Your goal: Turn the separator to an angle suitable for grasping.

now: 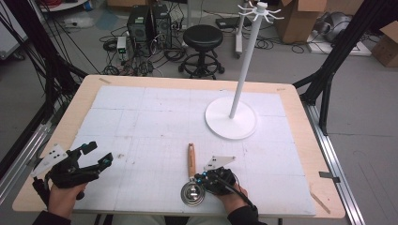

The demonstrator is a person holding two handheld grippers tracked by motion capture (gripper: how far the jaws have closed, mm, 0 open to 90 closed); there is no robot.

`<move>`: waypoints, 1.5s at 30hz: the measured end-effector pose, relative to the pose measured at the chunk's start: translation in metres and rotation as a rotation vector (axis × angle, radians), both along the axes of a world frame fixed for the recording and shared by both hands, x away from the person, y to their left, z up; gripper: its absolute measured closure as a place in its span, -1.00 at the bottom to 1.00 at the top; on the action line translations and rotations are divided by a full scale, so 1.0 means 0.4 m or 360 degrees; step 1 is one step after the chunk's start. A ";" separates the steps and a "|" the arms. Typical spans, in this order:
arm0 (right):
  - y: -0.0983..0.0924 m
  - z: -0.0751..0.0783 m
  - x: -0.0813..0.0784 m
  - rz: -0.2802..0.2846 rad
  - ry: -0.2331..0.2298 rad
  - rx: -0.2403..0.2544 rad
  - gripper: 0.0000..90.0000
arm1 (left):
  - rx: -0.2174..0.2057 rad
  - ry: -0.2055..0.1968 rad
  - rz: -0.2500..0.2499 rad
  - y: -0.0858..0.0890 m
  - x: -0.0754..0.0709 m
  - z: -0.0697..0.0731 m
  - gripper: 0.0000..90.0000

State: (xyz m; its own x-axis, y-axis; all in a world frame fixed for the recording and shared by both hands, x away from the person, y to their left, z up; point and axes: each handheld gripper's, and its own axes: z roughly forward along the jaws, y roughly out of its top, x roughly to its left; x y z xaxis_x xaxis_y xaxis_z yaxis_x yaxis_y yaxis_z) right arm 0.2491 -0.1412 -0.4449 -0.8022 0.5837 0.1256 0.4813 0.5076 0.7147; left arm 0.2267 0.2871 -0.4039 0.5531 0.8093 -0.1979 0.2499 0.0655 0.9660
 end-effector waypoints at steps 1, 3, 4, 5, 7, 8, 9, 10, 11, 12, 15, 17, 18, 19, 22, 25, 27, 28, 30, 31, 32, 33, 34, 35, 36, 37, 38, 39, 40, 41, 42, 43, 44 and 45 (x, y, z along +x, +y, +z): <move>0.000 0.000 0.000 0.0006 0.0002 0.0001 0.98 | 0.0000 0.0000 0.0003 0.001 0.000 0.000 -0.60; -0.001 0.000 -0.001 0.0011 -0.0002 0.0003 0.98 | 0.0001 0.0002 0.0004 0.001 0.000 0.000 -0.60; -0.001 0.000 -0.001 0.0012 -0.0004 0.0004 0.98 | -0.0001 0.0003 0.0003 0.001 0.000 0.000 -0.60; 0.000 0.000 -0.001 0.0011 -0.0006 0.0005 0.98 | 0.0003 0.0004 0.0002 0.001 0.000 0.000 -0.60; 0.005 -0.001 -0.001 0.0015 -0.0008 0.0007 0.98 | 0.0009 0.0003 0.0000 0.000 0.000 0.000 -0.60; 0.009 -0.001 -0.002 0.0019 0.0000 0.0012 0.98 | 0.0011 0.0003 0.0000 0.000 0.000 0.000 -0.60; 0.009 -0.001 -0.002 0.0019 0.0000 0.0012 0.98 | 0.0011 0.0003 0.0000 0.000 0.000 0.000 -0.60; 0.016 -0.002 -0.005 0.0031 0.0011 0.0022 0.98 | 0.0009 0.0003 0.0003 0.000 -0.001 0.000 -0.60; 0.019 -0.002 -0.006 0.0040 0.0009 0.0017 0.98 | 0.0003 0.0003 0.0008 0.001 -0.001 0.000 -0.60; 0.021 -0.001 -0.009 0.0040 0.0017 0.0016 0.98 | 0.0002 0.0002 0.0009 0.002 -0.001 0.001 -0.60; 0.023 -0.001 -0.010 0.0047 0.0021 0.0018 0.98 | 0.0003 0.0007 0.0010 0.003 0.000 0.000 -0.60; 0.027 -0.001 -0.010 0.0044 0.0019 0.0021 0.98 | 0.0005 0.0006 0.0006 0.001 0.000 0.000 -0.60; 0.030 -0.002 -0.010 0.0039 0.0021 0.0023 0.98 | 0.0012 0.0007 0.0004 0.001 0.000 0.000 -0.60; 0.033 -0.002 -0.009 0.0041 0.0016 0.0027 0.98 | 0.0011 0.0006 0.0004 0.000 0.000 0.000 -0.60; 0.049 -0.004 -0.008 0.0057 0.0017 0.0033 0.98 | 0.0009 0.0007 0.0007 0.000 0.000 0.000 -0.60; 0.070 -0.005 -0.010 0.0075 0.0016 0.0040 0.98 | 0.0005 0.0006 0.0011 0.001 0.000 0.000 -0.60; 0.076 -0.005 -0.011 0.0076 0.0023 0.0046 0.98 | 0.0005 0.0007 0.0012 0.002 0.000 0.000 -0.60; 0.087 -0.006 -0.010 0.0083 0.0023 0.0048 0.98 | 0.0006 0.0008 0.0010 0.002 0.000 0.000 -0.60; 0.097 -0.006 -0.007 0.0083 0.0019 0.0041 0.98 | 0.0007 0.0006 0.0009 0.002 0.000 0.000 -0.60; 0.097 -0.006 -0.007 0.0083 0.0019 0.0041 0.98 | 0.0007 0.0006 0.0009 0.002 0.000 0.000 -0.60; 0.100 -0.005 -0.004 0.0080 0.0020 0.0038 0.98 | 0.0002 0.0006 0.0014 0.002 -0.001 0.000 -0.60; 0.100 -0.005 -0.004 0.0080 0.0020 0.0038 0.98 | 0.0002 0.0006 0.0014 0.002 -0.001 0.000 -0.60; 0.100 -0.005 -0.002 0.0079 0.0025 0.0039 0.98 | 0.0002 0.0009 0.0016 0.003 -0.001 0.000 -0.60; 0.100 -0.005 -0.002 0.0076 0.0026 0.0039 0.98 | 0.0002 0.0008 0.0014 0.003 0.000 0.000 -0.60; 0.101 -0.005 -0.002 0.0074 0.0021 0.0035 0.98 | 0.0002 0.0008 0.0014 0.003 0.000 0.000 -0.60; 0.102 -0.006 -0.001 0.0070 0.0018 0.0033 0.98 | 0.0001 0.0010 0.0014 0.002 0.000 0.000 -0.60; 0.104 -0.006 0.000 0.0066 0.0006 0.0037 0.98 | 0.0003 0.0007 0.0012 0.002 0.000 0.000 -0.60; 0.106 -0.006 0.000 0.0057 0.0011 0.0034 0.98 | 0.0004 0.0009 0.0010 0.001 0.000 0.000 -0.60; 0.108 -0.007 0.003 0.0058 -0.0002 0.0038 0.98 | 0.0007 0.0011 0.0010 0.001 0.000 0.000 -0.60; 0.110 -0.007 0.003 0.0049 0.0006 0.0038 0.98 | 0.0006 0.0009 0.0010 0.001 0.000 0.000 -0.60; 0.112 -0.007 0.004 0.0048 0.0006 0.0037 0.98 | 0.0005 0.0009 0.0011 0.001 0.000 0.000 -0.60; 0.113 -0.007 0.004 0.0049 0.0000 0.0040 0.98 | 0.0006 0.0009 0.0012 0.002 0.000 0.000 -0.60; 0.116 -0.007 0.004 0.0044 0.0000 0.0039 0.98 | 0.0004 0.0011 0.0014 0.002 0.000 0.000 -0.60; 0.118 -0.008 0.006 0.0046 -0.0009 0.0041 0.98 | 0.0004 0.0011 0.0014 0.002 0.000 0.000 -0.60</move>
